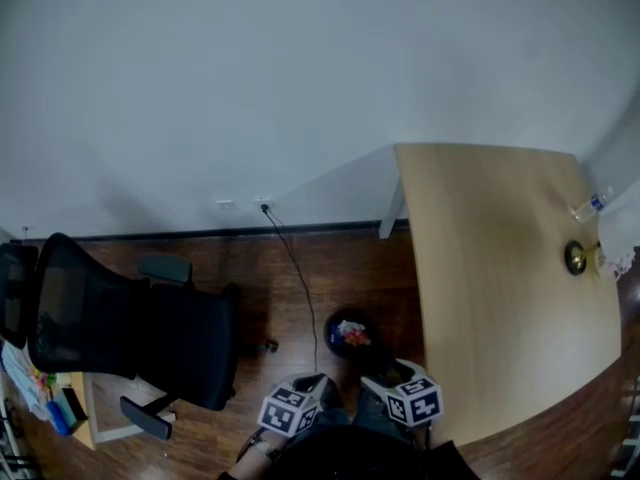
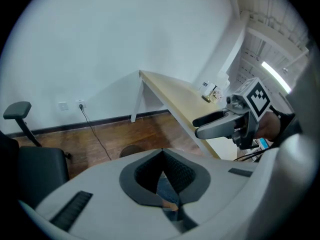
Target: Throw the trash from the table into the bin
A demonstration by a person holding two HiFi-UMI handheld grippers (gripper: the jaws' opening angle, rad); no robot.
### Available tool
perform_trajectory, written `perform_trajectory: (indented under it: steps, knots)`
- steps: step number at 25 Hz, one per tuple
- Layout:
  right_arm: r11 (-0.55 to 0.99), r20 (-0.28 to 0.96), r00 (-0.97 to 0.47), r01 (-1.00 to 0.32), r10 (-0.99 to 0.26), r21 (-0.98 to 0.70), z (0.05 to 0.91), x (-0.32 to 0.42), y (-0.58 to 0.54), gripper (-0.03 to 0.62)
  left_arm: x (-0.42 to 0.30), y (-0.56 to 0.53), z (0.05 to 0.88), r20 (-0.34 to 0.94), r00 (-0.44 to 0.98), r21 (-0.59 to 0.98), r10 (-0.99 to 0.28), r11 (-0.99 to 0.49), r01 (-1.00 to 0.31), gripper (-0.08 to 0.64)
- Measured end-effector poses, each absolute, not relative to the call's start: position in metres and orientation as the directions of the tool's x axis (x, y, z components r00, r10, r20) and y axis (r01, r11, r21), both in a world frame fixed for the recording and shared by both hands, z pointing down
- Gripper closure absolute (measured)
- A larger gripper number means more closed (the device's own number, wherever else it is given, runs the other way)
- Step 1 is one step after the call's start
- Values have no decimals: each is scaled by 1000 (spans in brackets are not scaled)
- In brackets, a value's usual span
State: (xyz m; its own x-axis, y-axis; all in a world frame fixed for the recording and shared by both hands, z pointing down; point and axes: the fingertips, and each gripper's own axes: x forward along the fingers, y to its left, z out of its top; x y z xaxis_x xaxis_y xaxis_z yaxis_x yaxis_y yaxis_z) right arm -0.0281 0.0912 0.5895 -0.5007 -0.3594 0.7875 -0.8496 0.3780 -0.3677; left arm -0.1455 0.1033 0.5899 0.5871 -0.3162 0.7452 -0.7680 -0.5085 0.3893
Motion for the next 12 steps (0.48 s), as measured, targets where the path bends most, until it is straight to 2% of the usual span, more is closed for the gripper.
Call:
perform_trajectory:
  steps: [8,9,12]
  knots:
    - [395,763,-518,-841,-387,-370,577,-49,102,233,-146,115,575,721,609,376,-332,-550,-745,555]
    - [392,760,-510,-846,-403,-360,574,-45,99,278,-146,114,574,719,609,373,-334,-554,-744,555]
    - [374,726,-515,-851,-457,-369,560,-32,91,524,-145,110,570,717,609,372,-340,-552,-746,555]
